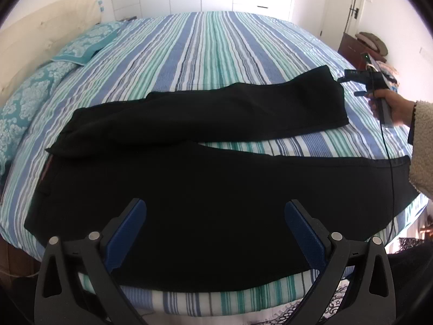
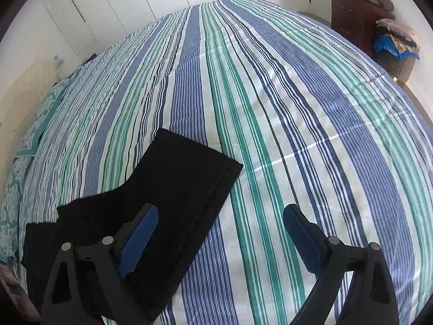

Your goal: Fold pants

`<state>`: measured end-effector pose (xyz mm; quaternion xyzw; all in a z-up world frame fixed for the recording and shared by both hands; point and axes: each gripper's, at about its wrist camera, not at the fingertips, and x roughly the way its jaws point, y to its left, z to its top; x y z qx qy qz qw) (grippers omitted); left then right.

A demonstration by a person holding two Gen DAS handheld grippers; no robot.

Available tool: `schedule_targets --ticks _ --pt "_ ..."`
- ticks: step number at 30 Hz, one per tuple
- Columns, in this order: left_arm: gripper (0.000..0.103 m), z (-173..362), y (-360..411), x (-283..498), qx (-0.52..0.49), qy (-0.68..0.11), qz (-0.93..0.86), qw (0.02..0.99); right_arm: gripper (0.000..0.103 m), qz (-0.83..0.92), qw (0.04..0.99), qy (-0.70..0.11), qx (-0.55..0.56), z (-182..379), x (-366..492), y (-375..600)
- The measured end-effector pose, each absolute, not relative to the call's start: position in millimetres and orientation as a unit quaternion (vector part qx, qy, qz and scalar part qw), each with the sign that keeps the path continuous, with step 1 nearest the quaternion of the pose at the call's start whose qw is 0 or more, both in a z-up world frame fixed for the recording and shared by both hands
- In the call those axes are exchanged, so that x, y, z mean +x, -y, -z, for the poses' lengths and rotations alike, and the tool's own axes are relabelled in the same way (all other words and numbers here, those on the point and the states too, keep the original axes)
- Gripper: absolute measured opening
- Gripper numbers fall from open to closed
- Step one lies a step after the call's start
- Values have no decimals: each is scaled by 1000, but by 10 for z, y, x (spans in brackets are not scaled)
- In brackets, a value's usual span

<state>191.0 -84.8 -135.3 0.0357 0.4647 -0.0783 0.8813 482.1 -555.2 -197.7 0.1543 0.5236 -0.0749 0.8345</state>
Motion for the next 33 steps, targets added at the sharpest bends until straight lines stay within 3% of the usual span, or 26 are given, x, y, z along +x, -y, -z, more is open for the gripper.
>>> schedule_targets --ticks 4,5,7,9,15,21,22,23,25,27,31,33 --pt "102 1460 856 1954 43 -476 69 876 80 89 821 -542 157 2312 5225 5619" --pt "102 1490 869 1953 45 -480 69 873 67 90 824 -538 153 2338 5277 5607" --pt "102 1511 890 1944 44 -487 74 869 26 75 835 -526 140 2272 5313 5580" --pt "102 1464 910 1911 41 -482 82 871 20 63 848 -507 142 2104 5228 5571" --pt "102 1304 965 1779 36 -462 107 880 20 141 865 -463 131 1479 4174 5795" --pt "102 1263 879 1761 20 -473 108 874 24 211 816 -516 151 1664 3303 5994" --pt "102 1252 828 1793 16 -474 104 874 28 220 811 -521 149 1677 3257 5981" --pt "102 1235 756 1835 11 -473 99 876 41 238 805 -528 129 1666 3242 5936" --pt "102 1187 555 1976 5 -458 82 885 50 254 816 -514 68 1529 3248 5728" --pt "102 1146 263 2166 -1 -439 50 897 53 218 838 -500 20 1329 3336 5346" --pt "102 1217 -493 2553 -7 -405 -58 912 71 3 862 -507 12 1104 3874 4064" --pt "102 1310 -895 2623 -3 -397 -118 910 71 -114 850 -514 6 1101 4172 3222"
